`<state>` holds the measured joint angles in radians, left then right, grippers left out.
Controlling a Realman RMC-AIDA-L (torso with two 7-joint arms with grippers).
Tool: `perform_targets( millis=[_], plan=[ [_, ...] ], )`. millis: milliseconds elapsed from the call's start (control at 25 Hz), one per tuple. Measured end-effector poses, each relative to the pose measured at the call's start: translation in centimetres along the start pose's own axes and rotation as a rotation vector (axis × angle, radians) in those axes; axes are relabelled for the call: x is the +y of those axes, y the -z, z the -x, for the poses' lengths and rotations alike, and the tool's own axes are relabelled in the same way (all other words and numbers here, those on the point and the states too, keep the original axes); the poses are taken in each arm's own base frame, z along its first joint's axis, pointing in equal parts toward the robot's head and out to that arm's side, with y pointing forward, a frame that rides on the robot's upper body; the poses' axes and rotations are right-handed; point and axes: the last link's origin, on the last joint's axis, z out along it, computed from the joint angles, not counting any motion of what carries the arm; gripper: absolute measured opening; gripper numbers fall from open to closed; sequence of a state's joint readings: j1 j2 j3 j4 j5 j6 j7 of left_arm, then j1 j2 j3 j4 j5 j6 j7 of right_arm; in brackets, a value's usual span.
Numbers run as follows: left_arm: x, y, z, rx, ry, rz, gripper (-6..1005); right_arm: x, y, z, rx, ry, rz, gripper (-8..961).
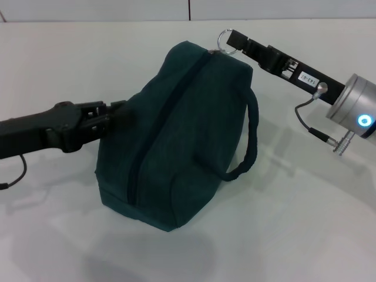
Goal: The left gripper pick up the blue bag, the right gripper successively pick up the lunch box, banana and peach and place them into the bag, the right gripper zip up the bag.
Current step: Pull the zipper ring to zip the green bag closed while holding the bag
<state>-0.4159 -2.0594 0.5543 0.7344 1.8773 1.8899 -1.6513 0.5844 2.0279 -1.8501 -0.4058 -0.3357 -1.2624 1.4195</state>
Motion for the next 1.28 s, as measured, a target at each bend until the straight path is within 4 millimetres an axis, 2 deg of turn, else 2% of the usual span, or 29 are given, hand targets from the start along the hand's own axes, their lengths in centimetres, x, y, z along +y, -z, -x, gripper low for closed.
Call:
perform_targets(
  millis=[240, 440, 560, 720, 840, 1080, 1280],
  plan=[
    [-0.7, -0.2, -0.9, 0.067, 0.033, -0.034, 331, 0.2, 0.0, 0.0, -0.002, 0.012, 0.017, 69],
    [-2.1, -0.3, -2.7, 0.137, 0.124, -0.087, 449, 0.3, 0.2, 0.2, -0.008, 0.012, 0.024, 70],
    [-3.2, -1.2, -4.0, 0.115, 0.196, -0.117, 538, 0.3, 0.3, 0.2, -0.008, 0.014, 0.025, 70],
    [-3.9, -3.3, -5.4, 0.017, 0.228, -0.114, 670, 0.3, 0.2, 0.3, -0.008, 0.016, 0.029, 71],
    [-4.1, -5.0, -6.0, -0.066, 0.263, -0.11, 816, 0.3, 0.2, 0.3, -0.008, 0.018, 0.032, 71],
    [-4.1, -7.2, -6.3, -0.174, 0.301, -0.115, 806, 0.4, 0.3, 0.3, -0.01, 0.017, 0.038, 72],
    [-4.2, -7.6, -6.4, -0.184, 0.295, -0.121, 804, 0.4, 0.4, 0.3, -0.013, 0.018, 0.037, 73]
  ],
)
